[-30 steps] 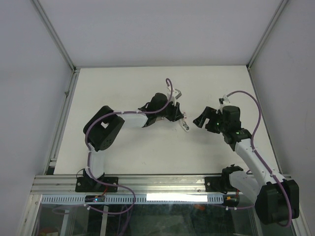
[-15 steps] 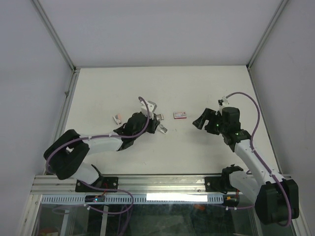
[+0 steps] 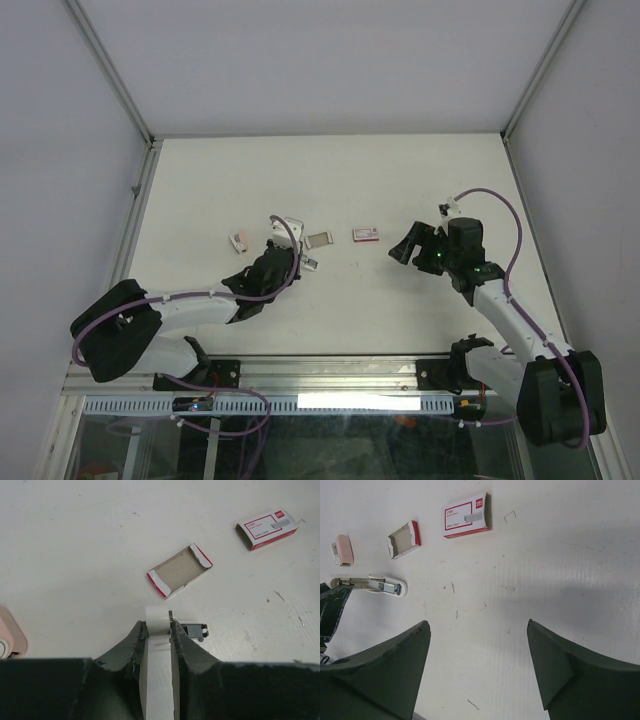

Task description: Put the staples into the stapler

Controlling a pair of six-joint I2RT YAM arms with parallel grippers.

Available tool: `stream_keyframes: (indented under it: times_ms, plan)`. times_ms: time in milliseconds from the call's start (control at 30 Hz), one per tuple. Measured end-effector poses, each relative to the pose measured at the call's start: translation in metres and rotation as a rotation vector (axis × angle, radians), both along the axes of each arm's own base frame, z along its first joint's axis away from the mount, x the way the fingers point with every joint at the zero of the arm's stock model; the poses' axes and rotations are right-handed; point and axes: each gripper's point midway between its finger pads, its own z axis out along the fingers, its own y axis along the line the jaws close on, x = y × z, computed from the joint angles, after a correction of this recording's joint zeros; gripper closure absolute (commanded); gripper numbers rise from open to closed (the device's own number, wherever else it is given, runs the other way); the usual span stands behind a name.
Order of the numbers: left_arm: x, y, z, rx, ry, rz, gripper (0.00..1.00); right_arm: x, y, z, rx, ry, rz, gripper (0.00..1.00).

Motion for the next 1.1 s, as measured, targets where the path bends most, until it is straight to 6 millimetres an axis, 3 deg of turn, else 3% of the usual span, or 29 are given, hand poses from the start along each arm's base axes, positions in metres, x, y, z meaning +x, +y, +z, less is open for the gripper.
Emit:
stream_keyframes:
  times_ms: [367, 633, 900, 1100]
  plan:
    - [-0.013, -0.011, -0.023, 0.168, 0.009, -0.008, 0.86, 0.001, 0.000, -0.001, 0.000, -0.001, 0.000, 0.20]
    - [-0.012, -0.022, -0.024, 0.233, -0.013, -0.010, 0.64, 0.001, 0.000, -0.002, -0.001, 0.002, 0.000, 0.20]
    - [-0.029, -0.041, -0.036, 0.225, 0.038, -0.122, 0.48, 0.001, 0.000, -0.002, -0.001, 0.001, 0.000, 0.20]
    - [-0.038, -0.047, -0.034, 0.173, 0.080, -0.158, 0.25, -0.001, 0.004, 0.000, 0.008, -0.017, 0.037, 0.19]
